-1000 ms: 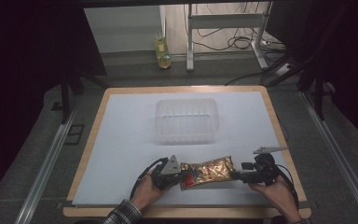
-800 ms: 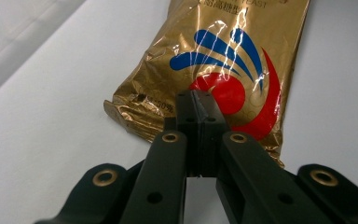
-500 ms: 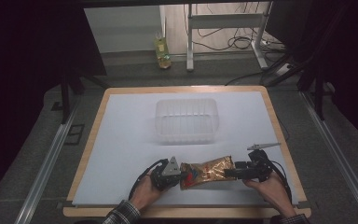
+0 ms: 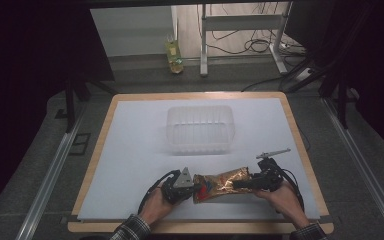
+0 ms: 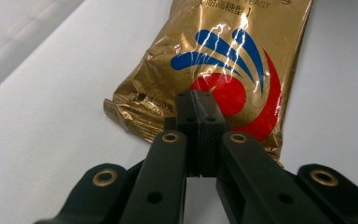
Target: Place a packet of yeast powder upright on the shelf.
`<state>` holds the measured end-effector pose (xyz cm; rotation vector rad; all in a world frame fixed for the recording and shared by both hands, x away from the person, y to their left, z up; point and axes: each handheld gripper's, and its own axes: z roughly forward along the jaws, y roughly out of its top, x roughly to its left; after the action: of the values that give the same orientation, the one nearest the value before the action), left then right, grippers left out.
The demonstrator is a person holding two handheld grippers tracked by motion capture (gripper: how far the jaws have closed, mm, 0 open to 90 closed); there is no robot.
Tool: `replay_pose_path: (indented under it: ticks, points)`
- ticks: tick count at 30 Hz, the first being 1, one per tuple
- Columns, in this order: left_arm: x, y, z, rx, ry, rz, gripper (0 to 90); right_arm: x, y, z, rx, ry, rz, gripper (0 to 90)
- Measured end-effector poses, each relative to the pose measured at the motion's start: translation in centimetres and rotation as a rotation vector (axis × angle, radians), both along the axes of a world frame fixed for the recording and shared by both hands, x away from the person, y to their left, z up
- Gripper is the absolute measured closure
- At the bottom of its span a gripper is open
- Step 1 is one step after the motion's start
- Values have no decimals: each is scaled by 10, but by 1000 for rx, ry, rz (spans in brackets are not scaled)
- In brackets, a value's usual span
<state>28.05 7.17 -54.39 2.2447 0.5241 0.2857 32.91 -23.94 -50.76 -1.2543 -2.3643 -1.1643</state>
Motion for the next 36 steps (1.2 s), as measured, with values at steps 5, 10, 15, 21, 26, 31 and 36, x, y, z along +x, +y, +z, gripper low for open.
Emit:
replay_pose_path:
  ticks: [5, 10, 15, 21, 26, 31, 36]
  points:
    - [0, 0, 0, -4, 1, 2, 896, 2, 0, 4, 18, 2, -13, 494]
    - [0, 0, 0, 7, -7, -4, 896, 3, -5, 6, 67, 34, -33, 627]
    - [-1, 2, 1, -6, -14, 4, 886, 4, -9, 8, 123, 89, -55, 746]
    - [-1, 10, 3, -57, -2, 30, 817, 0, -7, 15, 132, 85, -53, 789]
    - [-4, 12, 6, -64, -18, 40, 761, -1, -3, 23, 120, 56, -37, 795]
    - [-7, 16, 9, -76, -26, 50, 697, -2, -2, 31, 118, 38, -30, 804]
    - [-11, 21, 13, -93, -33, 58, 623, -3, -2, 39, 110, 19, -25, 807]
